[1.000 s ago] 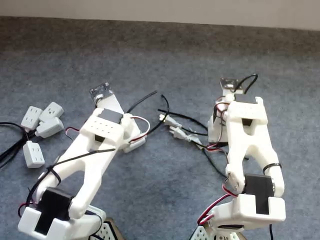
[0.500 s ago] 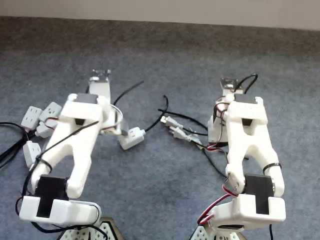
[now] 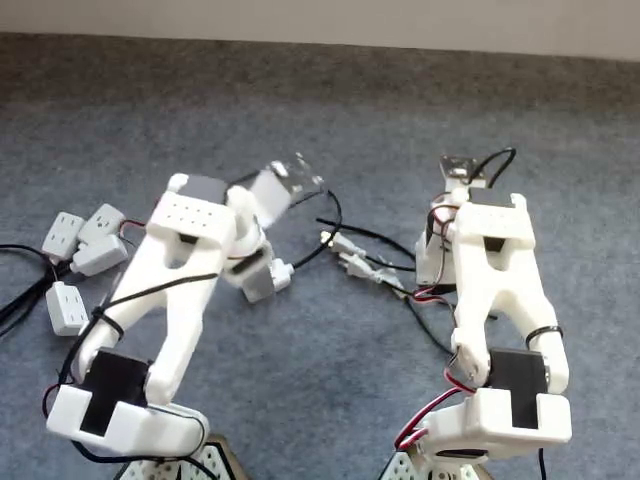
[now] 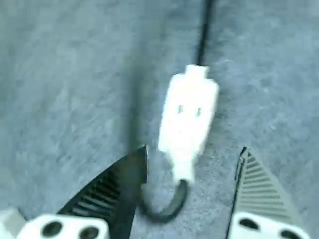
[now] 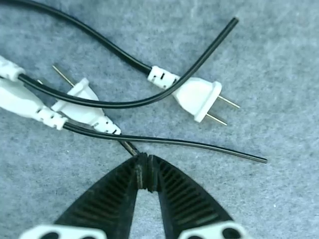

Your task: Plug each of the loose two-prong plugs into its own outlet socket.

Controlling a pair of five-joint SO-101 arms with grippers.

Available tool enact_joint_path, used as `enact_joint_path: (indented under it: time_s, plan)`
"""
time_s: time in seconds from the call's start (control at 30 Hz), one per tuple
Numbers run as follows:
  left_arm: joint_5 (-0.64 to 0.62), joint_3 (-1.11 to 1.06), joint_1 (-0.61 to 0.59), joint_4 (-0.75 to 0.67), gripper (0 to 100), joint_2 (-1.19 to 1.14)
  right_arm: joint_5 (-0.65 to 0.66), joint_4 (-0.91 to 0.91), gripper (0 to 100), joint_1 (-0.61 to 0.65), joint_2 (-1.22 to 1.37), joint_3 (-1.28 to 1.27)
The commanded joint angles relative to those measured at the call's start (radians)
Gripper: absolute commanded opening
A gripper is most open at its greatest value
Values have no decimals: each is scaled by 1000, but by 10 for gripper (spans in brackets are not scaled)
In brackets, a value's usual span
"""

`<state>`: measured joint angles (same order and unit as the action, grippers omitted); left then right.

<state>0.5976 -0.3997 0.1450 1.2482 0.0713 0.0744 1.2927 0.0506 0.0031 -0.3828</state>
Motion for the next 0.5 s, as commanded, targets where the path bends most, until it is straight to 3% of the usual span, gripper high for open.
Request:
enact_joint_path:
  time_s: [0.0, 0.3, 0.37, 0.47]
  plan:
    - [166, -27, 79, 2, 291, 4, -11, -10, 6, -8, -10, 1]
    - [175, -148, 47, -345, 288, -111, -11, -10, 6, -10, -10, 1]
    - [169, -110, 33, -361, 287, -185, -11, -10, 6, -10, -10, 1]
    - [61, 42, 16, -253, 265, -252, -11, -10, 6, -10, -10, 1]
